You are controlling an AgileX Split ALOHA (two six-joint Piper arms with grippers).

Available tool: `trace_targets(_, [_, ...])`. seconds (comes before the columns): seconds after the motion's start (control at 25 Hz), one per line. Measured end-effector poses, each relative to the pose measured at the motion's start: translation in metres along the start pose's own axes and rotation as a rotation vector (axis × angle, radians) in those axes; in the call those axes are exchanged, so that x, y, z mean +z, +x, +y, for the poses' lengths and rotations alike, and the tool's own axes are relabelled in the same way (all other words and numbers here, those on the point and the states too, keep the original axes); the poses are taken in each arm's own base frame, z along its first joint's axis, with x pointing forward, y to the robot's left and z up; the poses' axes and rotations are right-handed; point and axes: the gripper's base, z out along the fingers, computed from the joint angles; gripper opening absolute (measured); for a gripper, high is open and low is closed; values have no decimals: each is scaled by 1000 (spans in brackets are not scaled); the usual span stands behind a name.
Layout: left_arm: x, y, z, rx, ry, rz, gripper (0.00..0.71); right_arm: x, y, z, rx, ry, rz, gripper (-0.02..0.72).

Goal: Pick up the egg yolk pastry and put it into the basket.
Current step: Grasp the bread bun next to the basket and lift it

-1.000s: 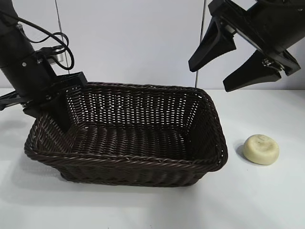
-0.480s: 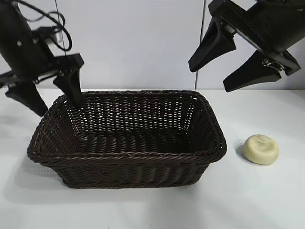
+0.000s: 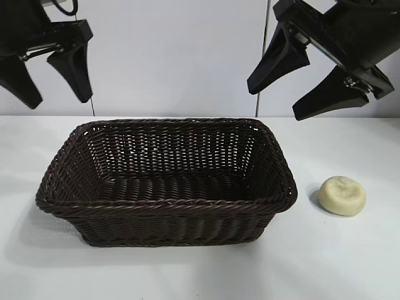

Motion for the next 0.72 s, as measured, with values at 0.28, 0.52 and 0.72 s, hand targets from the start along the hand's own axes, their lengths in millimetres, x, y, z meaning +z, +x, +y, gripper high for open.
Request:
trace_targets(0.28, [-3, 1, 28, -51, -152, 9, 571, 0, 0, 0, 0, -1, 3, 549])
trace_targets(0.52, [-12, 10, 83, -198, -195, 38, 571, 0, 0, 0, 0, -2, 3, 549])
trace_targets(0.72, [-16, 16, 102, -272, -174, 54, 571, 0, 1, 0, 0, -3, 6, 549])
